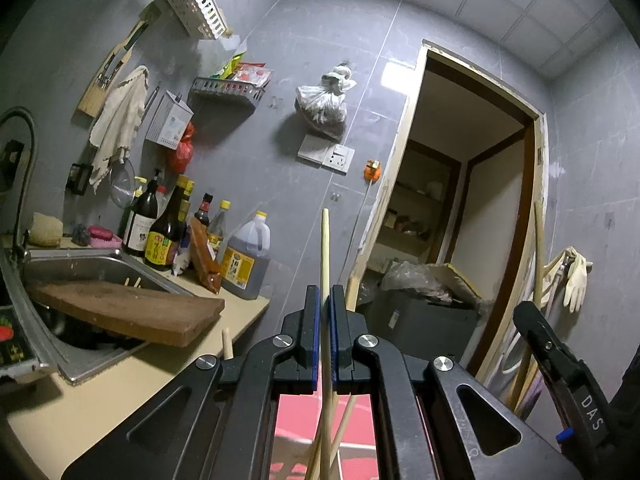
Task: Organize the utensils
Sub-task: 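Lift both chopsticks upright and carry them over the white caddy, then lower both chopsticks into the caddy and open both grippers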
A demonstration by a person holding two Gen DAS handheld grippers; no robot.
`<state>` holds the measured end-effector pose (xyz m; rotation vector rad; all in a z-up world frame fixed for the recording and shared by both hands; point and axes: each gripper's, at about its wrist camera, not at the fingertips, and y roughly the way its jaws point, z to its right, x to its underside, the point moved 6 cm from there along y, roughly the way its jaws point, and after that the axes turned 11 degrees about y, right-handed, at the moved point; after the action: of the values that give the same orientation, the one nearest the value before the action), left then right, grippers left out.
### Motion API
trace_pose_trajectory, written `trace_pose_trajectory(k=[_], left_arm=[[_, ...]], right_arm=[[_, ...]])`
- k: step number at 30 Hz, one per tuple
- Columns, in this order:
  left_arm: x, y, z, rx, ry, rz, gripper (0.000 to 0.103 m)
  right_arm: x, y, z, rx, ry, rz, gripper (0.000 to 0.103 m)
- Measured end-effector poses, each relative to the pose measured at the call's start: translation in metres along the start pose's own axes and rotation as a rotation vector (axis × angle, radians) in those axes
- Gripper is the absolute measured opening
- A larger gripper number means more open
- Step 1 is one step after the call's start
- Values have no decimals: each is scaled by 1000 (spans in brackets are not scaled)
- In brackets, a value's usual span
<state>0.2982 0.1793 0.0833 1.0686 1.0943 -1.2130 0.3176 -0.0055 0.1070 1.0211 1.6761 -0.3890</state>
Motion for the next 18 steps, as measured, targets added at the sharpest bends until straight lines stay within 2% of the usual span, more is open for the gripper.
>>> trace_pose_trajectory(k=[18], left_arm=[[33,-7,19,20,40,-88,3]], right_arm=[[18,-7,3,38,-24,-83,6]])
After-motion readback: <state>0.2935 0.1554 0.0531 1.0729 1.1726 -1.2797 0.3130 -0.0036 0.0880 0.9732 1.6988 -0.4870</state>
